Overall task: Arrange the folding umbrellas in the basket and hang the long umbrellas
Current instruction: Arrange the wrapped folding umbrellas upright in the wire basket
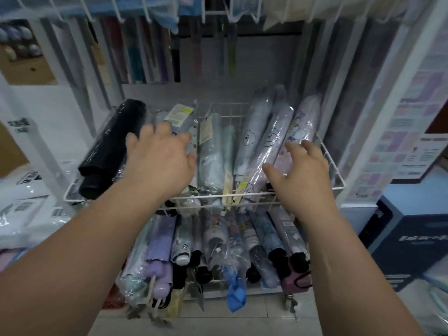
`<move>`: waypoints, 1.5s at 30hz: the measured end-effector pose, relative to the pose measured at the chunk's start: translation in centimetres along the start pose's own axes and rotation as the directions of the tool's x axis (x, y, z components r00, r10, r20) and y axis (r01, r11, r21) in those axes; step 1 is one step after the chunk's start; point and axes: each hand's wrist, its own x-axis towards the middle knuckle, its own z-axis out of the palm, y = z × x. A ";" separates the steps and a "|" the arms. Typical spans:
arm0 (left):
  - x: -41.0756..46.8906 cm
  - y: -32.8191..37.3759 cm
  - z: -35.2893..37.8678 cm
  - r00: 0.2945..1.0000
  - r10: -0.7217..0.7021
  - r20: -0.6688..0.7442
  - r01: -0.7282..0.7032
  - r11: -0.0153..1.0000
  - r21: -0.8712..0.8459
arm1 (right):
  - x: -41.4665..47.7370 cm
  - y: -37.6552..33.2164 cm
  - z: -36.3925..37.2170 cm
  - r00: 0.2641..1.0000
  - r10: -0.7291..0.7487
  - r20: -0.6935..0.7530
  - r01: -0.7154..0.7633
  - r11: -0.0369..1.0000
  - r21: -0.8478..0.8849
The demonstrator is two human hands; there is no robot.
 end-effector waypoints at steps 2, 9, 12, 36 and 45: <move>0.6 2.1 0.0 0.995 0.096 -0.036 -0.099 0.986 -0.131 | 1.5 0.3 -0.9 0.999 0.043 -0.018 -0.043 0.999 0.004; 4.4 10.5 1.5 0.960 0.231 0.159 -0.087 0.785 -0.613 | 5.5 1.0 -1.5 0.976 0.176 0.124 -0.199 0.957 0.211; 6.5 11.9 3.3 0.942 0.214 0.258 -0.007 0.782 -0.623 | 5.8 1.7 -1.0 0.963 0.173 0.205 -0.227 0.932 0.281; 7.8 12.5 6.0 0.935 0.227 0.272 0.174 0.374 -0.911 | 7.2 3.6 0.9 0.991 0.043 0.127 -0.083 0.940 0.330; 7.2 12.9 3.6 0.984 0.039 0.175 0.168 0.138 -0.976 | 6.4 3.4 0.5 0.991 -0.089 0.095 0.038 0.897 0.439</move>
